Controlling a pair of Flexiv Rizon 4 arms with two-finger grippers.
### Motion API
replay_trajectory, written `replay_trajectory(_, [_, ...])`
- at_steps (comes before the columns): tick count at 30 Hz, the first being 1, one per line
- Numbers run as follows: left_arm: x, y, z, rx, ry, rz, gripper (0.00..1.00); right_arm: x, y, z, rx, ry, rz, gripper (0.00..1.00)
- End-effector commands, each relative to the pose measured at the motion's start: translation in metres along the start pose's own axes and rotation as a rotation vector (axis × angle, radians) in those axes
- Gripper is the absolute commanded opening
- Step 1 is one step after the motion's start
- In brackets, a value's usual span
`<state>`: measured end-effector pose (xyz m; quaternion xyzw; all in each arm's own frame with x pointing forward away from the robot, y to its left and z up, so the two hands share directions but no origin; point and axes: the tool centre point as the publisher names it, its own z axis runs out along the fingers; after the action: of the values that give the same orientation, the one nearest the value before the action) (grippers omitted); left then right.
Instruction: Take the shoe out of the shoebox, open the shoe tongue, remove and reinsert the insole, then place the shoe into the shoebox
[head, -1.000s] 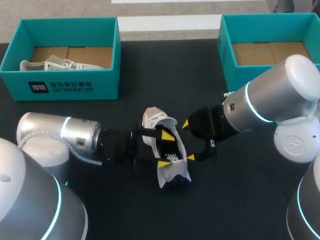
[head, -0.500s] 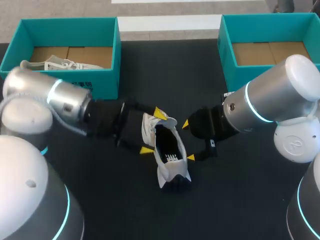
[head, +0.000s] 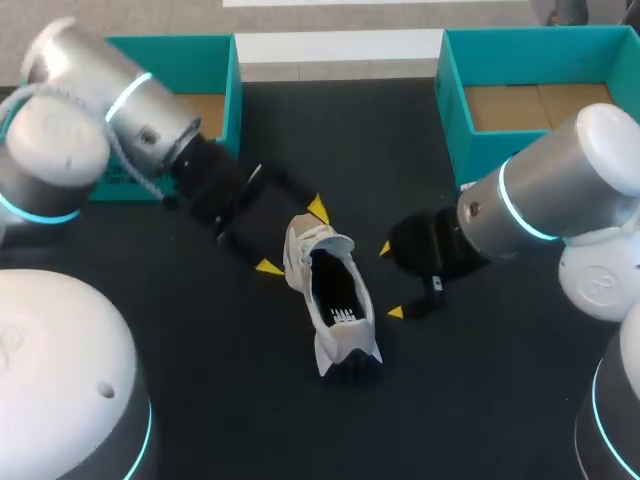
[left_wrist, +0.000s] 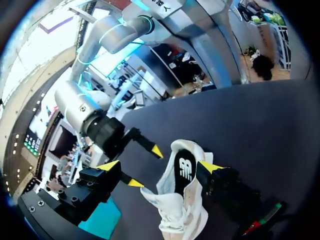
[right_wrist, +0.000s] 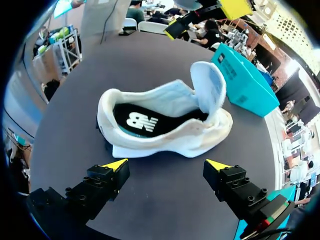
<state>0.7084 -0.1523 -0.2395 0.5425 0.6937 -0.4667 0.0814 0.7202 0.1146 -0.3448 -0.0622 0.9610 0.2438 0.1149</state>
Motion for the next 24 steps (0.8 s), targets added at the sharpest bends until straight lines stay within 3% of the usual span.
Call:
replay_trajectory(1, [-0.005, -0.006, -0.004, -0.008, 0.224, -0.001, 1.0, -0.004, -0.009, -0.039, 0.027, 0.028, -0.006, 1.0])
replay_trajectory(16, [-0.005, -0.006, -0.004, -0.008, 0.224, -0.001, 1.0, -0.026, -0.047, -0.132, 0.089, 0.052, 0.022, 1.0])
replay_trajectory(24, [-0.003, -0.005, -0.003, -0.01, 0.241, -0.012, 1.0, -0.032, -0.05, -0.158, 0.126, 0.09, 0.005, 1.0])
